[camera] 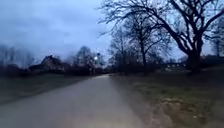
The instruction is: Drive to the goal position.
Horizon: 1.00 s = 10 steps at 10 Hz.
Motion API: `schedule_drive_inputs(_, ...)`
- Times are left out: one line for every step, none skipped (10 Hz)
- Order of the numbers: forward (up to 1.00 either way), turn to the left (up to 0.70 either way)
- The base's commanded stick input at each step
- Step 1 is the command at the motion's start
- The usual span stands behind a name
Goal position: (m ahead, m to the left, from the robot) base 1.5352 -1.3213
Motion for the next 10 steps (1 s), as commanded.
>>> schedule_drive_inputs(1.00,0.04)
schedule_drive_inputs(1.00,0.04)
schedule_drive_inputs(1.00,0.04)
schedule_drive_inputs(1.00,0.04)
schedule_drive_inputs(1.00,0.04)
schedule_drive_inputs(1.00,0.04)
schedule_drive_inputs(1.00,0.04)
schedule_drive_inputs(1.00,0.04)
schedule_drive_inputs(1.00,0.04)
schedule_drive_inputs(1.00,0.04)
